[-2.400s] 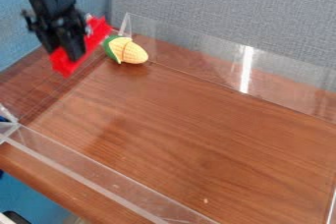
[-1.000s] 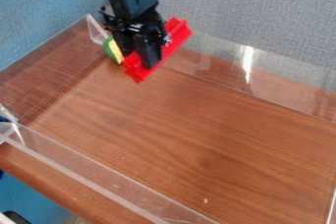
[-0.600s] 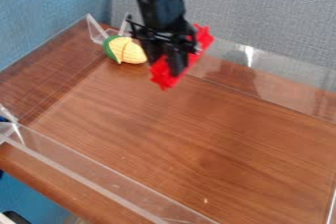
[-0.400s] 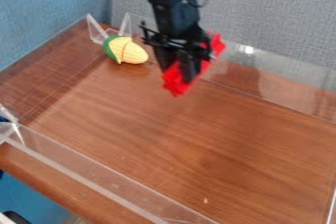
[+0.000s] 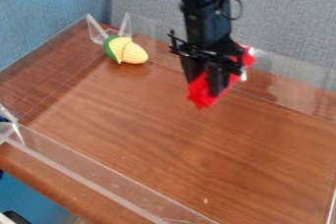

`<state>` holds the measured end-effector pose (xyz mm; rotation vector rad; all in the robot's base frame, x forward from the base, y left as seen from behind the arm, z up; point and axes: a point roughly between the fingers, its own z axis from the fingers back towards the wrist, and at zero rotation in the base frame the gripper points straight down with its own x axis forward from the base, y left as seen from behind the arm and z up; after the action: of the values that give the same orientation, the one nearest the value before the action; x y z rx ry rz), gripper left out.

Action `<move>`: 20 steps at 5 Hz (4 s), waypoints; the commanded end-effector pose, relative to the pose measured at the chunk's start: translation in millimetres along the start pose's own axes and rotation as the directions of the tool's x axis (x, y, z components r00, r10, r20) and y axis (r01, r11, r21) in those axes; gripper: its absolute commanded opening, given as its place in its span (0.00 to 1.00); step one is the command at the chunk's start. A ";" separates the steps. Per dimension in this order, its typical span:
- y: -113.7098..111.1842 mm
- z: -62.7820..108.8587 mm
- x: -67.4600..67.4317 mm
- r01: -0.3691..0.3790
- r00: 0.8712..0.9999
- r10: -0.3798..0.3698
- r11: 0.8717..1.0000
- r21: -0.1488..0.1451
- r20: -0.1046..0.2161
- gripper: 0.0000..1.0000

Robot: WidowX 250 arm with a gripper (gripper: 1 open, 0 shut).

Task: Put the red object to the right side of the table

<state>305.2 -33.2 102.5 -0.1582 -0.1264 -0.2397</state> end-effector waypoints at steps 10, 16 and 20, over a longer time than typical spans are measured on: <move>-52.1 -42.9 15.0 0.347 0.938 -0.347 0.937 -0.024 0.001 0.00; -95.2 -65.8 39.2 0.223 0.975 -0.223 0.974 0.045 -0.010 0.00; -76.1 -43.5 29.0 0.105 0.994 -0.108 0.989 0.103 0.020 0.00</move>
<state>315.6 -116.1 62.1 -0.0487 -0.1277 -0.3280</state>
